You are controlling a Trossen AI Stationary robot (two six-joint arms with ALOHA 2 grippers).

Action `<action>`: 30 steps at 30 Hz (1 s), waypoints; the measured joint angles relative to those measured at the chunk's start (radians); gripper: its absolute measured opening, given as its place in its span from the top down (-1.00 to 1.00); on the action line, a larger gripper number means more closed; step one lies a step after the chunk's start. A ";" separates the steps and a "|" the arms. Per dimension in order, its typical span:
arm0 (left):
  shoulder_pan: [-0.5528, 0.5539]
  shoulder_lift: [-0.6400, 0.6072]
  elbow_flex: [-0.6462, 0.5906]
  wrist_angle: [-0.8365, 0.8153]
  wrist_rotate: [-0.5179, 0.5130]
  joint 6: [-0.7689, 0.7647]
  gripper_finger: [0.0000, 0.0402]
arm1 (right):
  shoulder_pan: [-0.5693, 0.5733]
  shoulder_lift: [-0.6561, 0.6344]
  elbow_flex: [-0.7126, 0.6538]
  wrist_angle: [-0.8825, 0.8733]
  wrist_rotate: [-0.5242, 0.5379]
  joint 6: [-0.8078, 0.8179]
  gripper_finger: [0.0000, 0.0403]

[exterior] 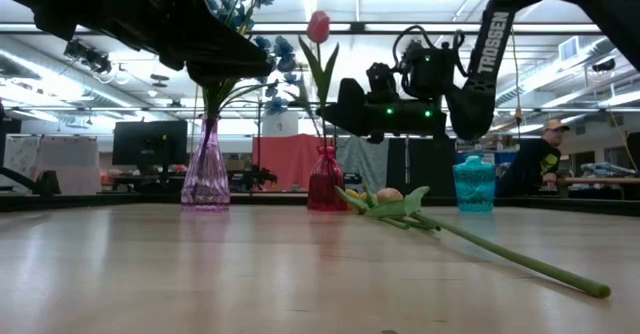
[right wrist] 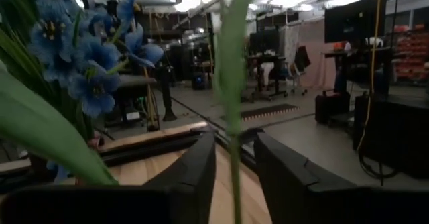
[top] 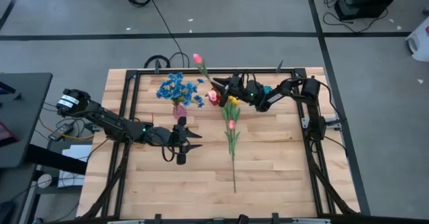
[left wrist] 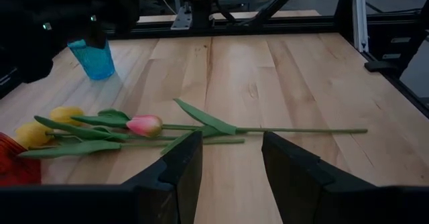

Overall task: Sort flowers into vase by color
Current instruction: Put the pink tulip into the red vase

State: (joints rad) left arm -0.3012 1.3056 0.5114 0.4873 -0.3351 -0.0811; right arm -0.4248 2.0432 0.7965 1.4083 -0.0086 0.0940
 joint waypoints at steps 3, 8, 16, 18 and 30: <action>0.000 0.000 0.000 0.000 0.000 -0.001 0.19 | 0.000 -0.040 -0.026 -0.045 0.000 -0.007 0.33; 0.000 0.000 0.000 -0.015 0.000 -0.002 0.19 | 0.005 -0.175 -0.130 -0.128 0.012 -0.014 0.32; 0.000 0.000 0.000 0.002 0.000 0.003 0.19 | 0.158 -0.447 -0.205 -0.704 0.091 0.134 0.32; 0.000 0.000 0.000 0.012 0.000 0.016 0.19 | 0.225 -0.487 -0.190 -0.878 0.127 0.209 0.32; 0.000 0.000 0.000 0.099 -0.012 0.077 0.19 | 0.568 -0.419 0.053 -1.595 0.198 0.705 0.33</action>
State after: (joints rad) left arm -0.3012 1.3056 0.5114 0.5862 -0.3470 -0.0044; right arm 0.1429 1.6245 0.8494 -0.1862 0.1896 0.7987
